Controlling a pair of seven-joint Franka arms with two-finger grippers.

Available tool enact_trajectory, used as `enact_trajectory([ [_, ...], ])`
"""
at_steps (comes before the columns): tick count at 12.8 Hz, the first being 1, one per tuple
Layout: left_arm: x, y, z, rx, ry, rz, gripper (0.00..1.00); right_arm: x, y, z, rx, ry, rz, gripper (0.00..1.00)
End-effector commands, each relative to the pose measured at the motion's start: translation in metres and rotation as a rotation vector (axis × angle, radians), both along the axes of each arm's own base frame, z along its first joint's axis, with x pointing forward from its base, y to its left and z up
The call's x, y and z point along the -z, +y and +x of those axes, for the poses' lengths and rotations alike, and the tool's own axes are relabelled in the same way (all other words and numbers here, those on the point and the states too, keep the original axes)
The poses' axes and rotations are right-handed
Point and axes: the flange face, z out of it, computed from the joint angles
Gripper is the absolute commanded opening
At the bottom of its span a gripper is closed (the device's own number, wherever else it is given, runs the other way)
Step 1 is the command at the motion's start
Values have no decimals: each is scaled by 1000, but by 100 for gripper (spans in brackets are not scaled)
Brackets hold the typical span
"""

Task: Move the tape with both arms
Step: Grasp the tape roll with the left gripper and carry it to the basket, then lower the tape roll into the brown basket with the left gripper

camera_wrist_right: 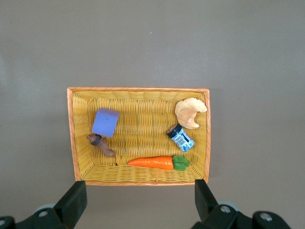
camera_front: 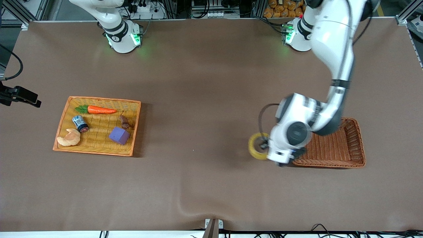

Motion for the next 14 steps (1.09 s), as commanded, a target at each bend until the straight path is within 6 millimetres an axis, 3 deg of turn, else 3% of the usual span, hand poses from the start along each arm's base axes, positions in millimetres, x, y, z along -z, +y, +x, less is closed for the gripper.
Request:
enact_trajectory([
  [1,-34,57,8,-36,-3,33,0,0,-3,2,-1,-1,4,100],
  [3,-50,101,5,45,58,22,0,5,-3,4,-3,6,3,100],
  [7,-81,186,-11,209,77,-43,0,-6,-8,4,7,-14,10,100],
  [11,-76,261,-28,367,113,-112,0,-6,-8,4,5,-13,11,100],
  [14,-64,283,-41,458,127,-150,0,-6,-6,4,1,-14,7,100],
])
